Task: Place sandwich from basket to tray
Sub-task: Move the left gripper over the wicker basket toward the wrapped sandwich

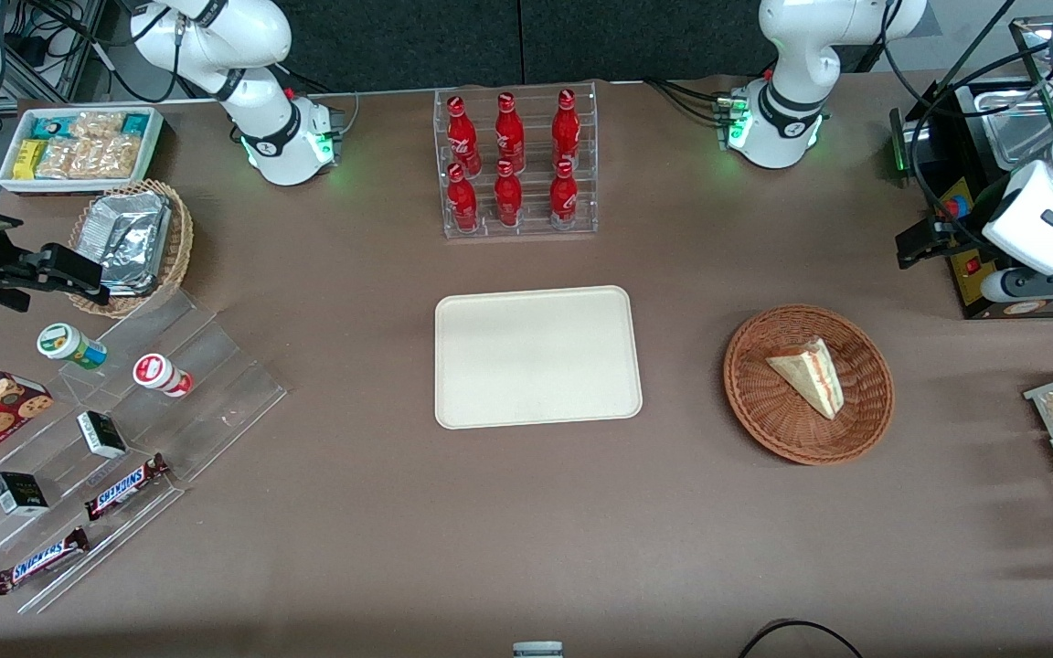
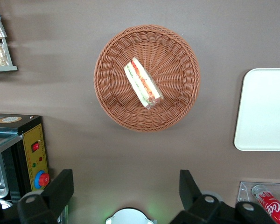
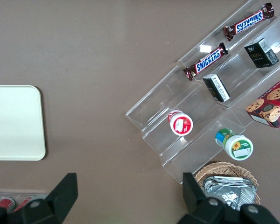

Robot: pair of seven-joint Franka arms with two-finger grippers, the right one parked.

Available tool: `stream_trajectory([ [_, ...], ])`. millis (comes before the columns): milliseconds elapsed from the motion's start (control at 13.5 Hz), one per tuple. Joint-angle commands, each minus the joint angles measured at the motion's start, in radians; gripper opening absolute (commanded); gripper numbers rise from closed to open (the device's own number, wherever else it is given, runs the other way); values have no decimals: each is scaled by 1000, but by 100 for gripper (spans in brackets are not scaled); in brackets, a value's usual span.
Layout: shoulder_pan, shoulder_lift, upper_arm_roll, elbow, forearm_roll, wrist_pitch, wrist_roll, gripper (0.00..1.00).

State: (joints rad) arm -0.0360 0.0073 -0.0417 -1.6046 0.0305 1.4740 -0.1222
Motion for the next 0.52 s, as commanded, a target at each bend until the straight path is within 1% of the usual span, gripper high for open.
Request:
stream_trajectory([
  [0,-4,5,5,17,14,-24,15,100],
  [148,-1,6,6,8,12,-18,10,100],
  [444,2,2,35,-151,12,77,15,100],
])
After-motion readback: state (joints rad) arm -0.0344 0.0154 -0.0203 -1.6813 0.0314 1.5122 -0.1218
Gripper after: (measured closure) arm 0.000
